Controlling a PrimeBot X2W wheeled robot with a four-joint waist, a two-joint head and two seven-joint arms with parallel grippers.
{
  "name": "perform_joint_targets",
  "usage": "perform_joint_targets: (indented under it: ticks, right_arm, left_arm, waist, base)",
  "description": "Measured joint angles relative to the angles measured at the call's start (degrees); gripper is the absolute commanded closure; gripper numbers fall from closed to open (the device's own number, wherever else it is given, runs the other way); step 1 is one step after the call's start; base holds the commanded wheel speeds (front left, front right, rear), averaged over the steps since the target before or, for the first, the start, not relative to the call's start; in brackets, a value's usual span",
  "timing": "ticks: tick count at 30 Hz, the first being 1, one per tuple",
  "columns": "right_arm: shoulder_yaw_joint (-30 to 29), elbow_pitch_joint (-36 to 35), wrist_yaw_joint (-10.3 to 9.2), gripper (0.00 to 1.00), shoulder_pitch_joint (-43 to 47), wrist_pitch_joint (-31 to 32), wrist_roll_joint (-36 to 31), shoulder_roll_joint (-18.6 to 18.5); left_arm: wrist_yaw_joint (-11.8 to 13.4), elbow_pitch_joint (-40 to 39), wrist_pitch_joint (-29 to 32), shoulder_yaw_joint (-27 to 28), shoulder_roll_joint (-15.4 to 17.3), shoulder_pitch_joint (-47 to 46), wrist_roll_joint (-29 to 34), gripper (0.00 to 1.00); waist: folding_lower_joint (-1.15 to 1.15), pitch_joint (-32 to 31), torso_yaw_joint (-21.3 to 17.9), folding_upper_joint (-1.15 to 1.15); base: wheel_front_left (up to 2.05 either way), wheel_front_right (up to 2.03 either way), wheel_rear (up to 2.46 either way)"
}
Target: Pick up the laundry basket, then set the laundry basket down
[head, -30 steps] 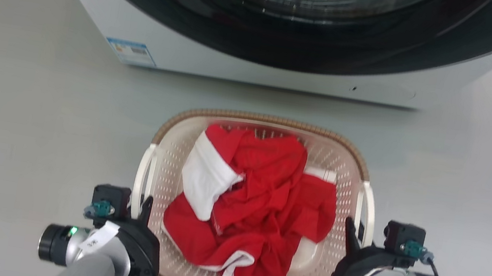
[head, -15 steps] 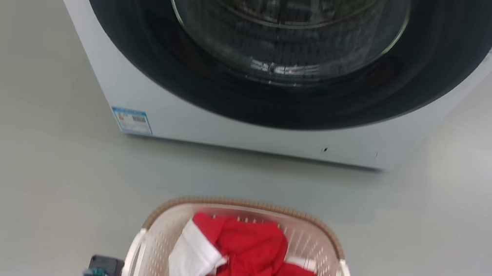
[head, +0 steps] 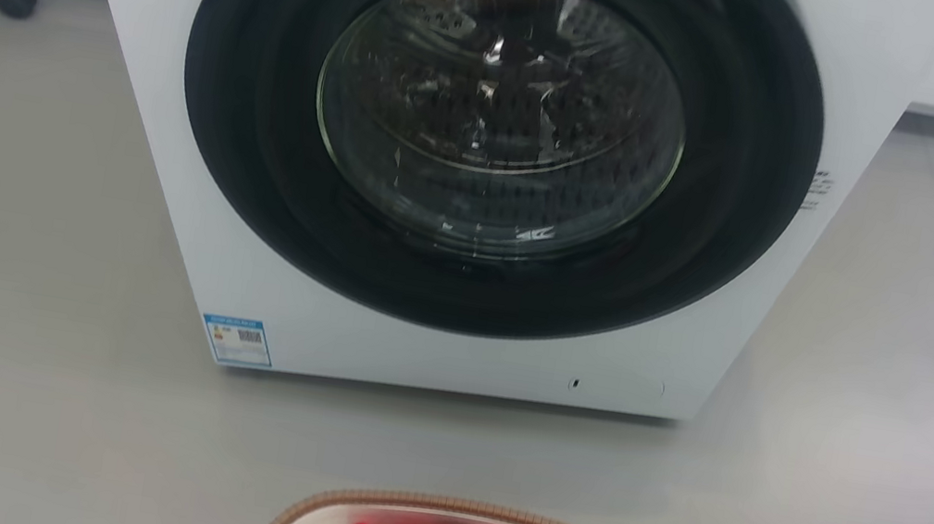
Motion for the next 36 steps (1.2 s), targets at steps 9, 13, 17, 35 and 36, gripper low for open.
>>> perform_joint_targets:
  ticks: [9, 13, 17, 35, 36]
  right_arm:
    - [2.2, 0.0, -0.46, 1.0, 2.0, 1.9, 2.6, 0.0]
    - [3.0, 0.0, -0.66, 1.0, 2.0, 2.4, 3.7, -0.1]
    - [3.8, 0.0, -0.67, 1.0, 2.0, 2.5, 4.5, -0.1]
    - [6.3, 0.1, -1.0, 1.0, 2.1, 2.8, 7.5, -0.2]
    - [6.5, 0.1, -1.0, 1.0, 2.1, 2.8, 7.7, -0.2]
  left_arm:
    - [0.1, -0.5, 2.0, -1.5, 0.4, 2.4, -0.8, 1.0]
    - [0.2, -0.6, 2.6, -1.9, 0.4, 2.5, -1.7, 1.0]
    - [0.3, -0.6, 2.8, -2.1, 0.5, 2.9, -2.1, 1.0]
    - [0.8, -0.6, 3.3, -3.3, 0.6, 3.4, -2.6, 1.0]
    - [0.8, -0.6, 3.3, -3.3, 0.6, 3.4, -2.6, 1.0]
  waist:
    - [0.0, -3.9, -0.9, 0.0]
    - [0.0, -4.2, -0.9, 0.0]
    - [0.01, -4.4, -0.8, 0.01]
    - [0.01, -4.5, -0.9, 0.01]
    - [0.01, -4.5, -0.9, 0.01]
  base:
    - [0.0, 0.0, 0.0]
    - [0.0, 0.0, 0.0]
    - [0.0, 0.0, 0.0]
    - [0.0, 0.0, 0.0]
    - [0.0, 0.0, 0.0]
